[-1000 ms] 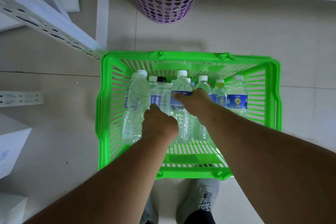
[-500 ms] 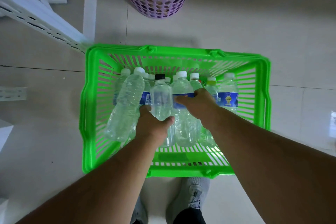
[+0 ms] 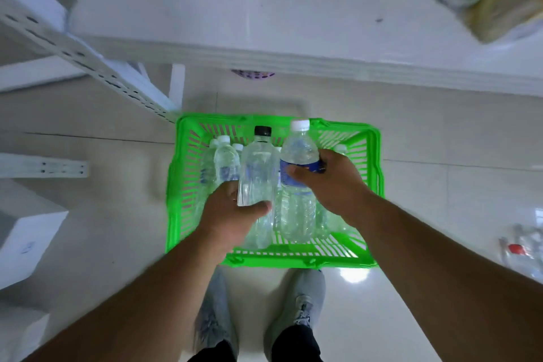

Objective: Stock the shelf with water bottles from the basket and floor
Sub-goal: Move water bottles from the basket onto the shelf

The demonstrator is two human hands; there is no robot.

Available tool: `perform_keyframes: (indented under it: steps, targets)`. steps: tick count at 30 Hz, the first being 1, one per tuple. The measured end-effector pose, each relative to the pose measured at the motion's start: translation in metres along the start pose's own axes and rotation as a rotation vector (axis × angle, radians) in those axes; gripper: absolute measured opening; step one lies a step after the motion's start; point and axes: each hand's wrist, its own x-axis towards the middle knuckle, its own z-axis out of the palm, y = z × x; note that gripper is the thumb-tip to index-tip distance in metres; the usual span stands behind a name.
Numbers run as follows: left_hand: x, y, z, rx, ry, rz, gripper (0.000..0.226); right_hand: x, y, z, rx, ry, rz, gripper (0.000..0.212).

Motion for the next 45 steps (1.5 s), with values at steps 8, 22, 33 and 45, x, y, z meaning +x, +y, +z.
perform_keyframes:
  steps: [8, 22, 33, 45]
  targets:
    - [-0.188, 0.140, -0.132, -0.114, 0.050, 0.207, 0.041, -0.175, -0.174, -0.109, 0.059, 0.101, -0.249, 0.023]
    - [-0.489, 0.264, -0.290, -0.236, 0.069, 0.633, 0.044, -0.506, -0.360, -0.205, 0.132, 0.276, -0.628, 0.024]
    - [-0.573, 0.272, -0.330, -0.213, 0.164, 0.788, 0.050, -0.604, -0.392, -0.213, 0.199, 0.356, -0.751, 0.040]
    - [-0.567, 0.326, -0.302, -0.239, 0.218, 0.786, 0.050, -0.566, -0.416, -0.268, 0.197, 0.307, -0.792, 0.042]
